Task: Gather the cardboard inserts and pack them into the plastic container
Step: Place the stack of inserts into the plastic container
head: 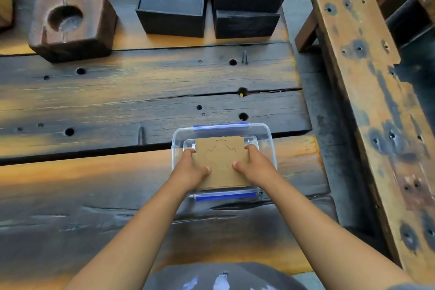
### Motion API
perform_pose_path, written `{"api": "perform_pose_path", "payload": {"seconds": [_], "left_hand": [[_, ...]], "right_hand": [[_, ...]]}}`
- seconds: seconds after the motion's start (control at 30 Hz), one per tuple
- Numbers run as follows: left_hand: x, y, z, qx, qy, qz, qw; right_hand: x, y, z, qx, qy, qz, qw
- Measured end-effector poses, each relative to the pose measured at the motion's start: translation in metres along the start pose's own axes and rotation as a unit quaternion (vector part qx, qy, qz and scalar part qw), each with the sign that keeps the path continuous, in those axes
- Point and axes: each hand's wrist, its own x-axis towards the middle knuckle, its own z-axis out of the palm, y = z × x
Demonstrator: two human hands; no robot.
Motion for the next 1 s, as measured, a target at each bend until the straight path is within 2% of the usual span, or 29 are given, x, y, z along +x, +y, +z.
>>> {"api": "perform_pose_path", "payload": {"seconds": [0.23,0.57,0.87,1.0], "left_hand": [[0.007,-0.001,0.005,0.01,0.002,-0.017,1.0],[0.008,0.0,0.011,0.119,0.017,-0.013,0.993],[-0.014,0.007,0.004,0.062,0.007,-0.018,0.998],[-0.034,0.006,0.0,0.061,0.023,0.011,0.998]], "right_hand": [[0.004,-0.002,0.001,-0.054,0.008,-0.002,0.999],[0.007,-0.004,0.004,-0.109,0.007,0.005,0.994],[-0.01,-0.007,-0.001,-0.108,0.008,0.028,0.994],[-0.031,-0.006,-0.007,-0.128,0.014,0.01,0.992]]}}
